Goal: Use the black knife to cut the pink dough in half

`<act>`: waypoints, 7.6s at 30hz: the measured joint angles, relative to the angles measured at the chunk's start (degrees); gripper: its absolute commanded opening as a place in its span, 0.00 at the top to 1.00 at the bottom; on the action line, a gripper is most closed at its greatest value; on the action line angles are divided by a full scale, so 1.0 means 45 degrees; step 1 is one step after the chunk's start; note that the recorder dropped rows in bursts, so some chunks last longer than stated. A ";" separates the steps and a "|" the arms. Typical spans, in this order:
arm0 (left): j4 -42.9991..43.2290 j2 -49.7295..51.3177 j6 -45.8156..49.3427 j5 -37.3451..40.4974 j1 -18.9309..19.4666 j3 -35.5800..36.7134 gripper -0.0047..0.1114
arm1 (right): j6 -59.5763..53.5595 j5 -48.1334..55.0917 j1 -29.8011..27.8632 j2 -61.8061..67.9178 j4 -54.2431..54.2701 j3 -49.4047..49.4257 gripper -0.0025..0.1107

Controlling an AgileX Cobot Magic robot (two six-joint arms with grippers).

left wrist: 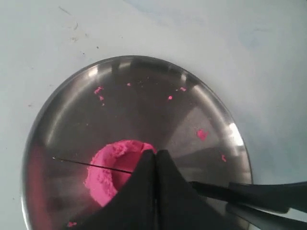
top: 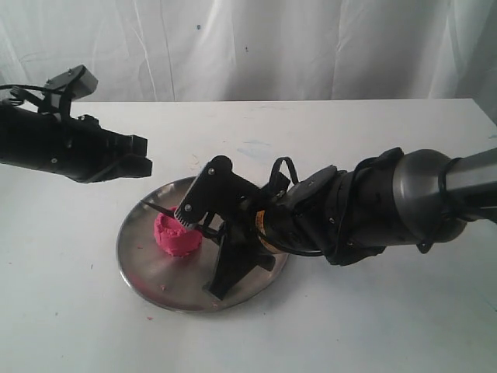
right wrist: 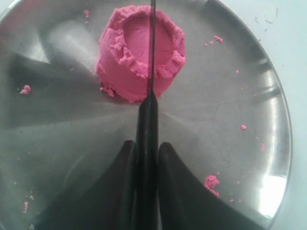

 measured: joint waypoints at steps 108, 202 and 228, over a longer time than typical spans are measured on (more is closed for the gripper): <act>0.1479 0.3156 0.0980 0.0133 -0.0021 -0.1657 0.96 | 0.0464 -0.0531 0.0000 0.0000 0.0076 -0.0004 0.98; 0.0608 0.4692 0.2119 -0.0305 -0.0021 -0.2108 0.96 | 0.1247 -0.0911 0.0000 0.0654 0.0061 -0.0077 0.98; 0.0854 0.4951 0.2202 0.0007 -0.0021 -0.2264 0.96 | 0.2202 -0.1489 0.0000 0.0654 0.0034 -0.0083 0.98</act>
